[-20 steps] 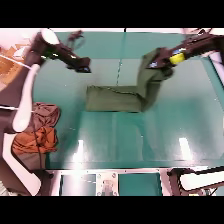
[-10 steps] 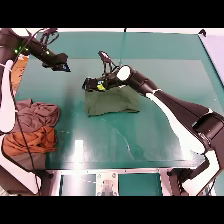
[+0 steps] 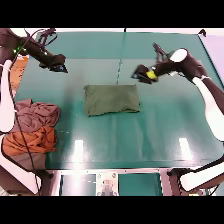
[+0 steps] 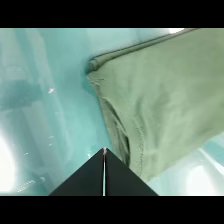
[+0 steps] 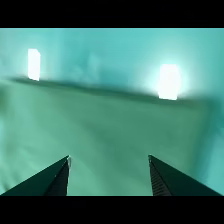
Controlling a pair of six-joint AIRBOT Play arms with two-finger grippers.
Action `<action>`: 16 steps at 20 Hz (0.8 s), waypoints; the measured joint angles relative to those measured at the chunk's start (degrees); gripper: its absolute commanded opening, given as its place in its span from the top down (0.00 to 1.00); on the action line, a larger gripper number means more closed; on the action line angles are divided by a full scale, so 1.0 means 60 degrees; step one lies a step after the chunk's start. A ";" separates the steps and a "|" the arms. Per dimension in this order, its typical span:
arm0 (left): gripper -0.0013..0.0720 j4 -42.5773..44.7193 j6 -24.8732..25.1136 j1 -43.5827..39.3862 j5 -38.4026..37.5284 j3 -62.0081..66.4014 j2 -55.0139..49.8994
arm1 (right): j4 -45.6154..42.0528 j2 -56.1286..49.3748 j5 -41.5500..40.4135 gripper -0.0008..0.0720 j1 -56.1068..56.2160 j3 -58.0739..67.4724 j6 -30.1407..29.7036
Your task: Fold the shirts.
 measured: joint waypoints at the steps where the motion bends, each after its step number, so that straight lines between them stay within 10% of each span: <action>1: 0.96 0.0073 -0.0004 0.0000 0.0018 0.0000 -0.0004 | 0.0004 0.0007 0.0208 0.24 -0.0375 -0.0401 -0.0004; 7: 0.96 0.0299 -0.0025 0.0000 0.0062 -0.0215 -0.0025 | 0.1665 -0.0943 0.0361 0.24 -0.0583 -0.1814 -0.0765; 8: 0.96 0.0310 -0.0025 0.0000 0.0062 -0.0248 -0.0025 | 0.2073 -0.1118 0.0350 0.30 -0.0437 -0.1861 -0.0907; 9: 0.96 0.0310 -0.0025 0.0000 0.0051 -0.0266 -0.0022 | 0.2481 -0.1300 0.0306 0.67 -0.0288 -0.1891 -0.1082; 11: 0.96 0.0324 -0.0025 0.0000 0.0007 -0.0291 -0.0025 | 0.2881 -0.1545 0.0171 0.97 -0.0062 -0.1770 -0.1413; 16: 0.96 0.0328 -0.0029 0.0000 -0.0058 -0.0313 -0.0025 | 0.3257 -0.1220 0.0463 0.97 -0.0630 -0.0550 -0.1293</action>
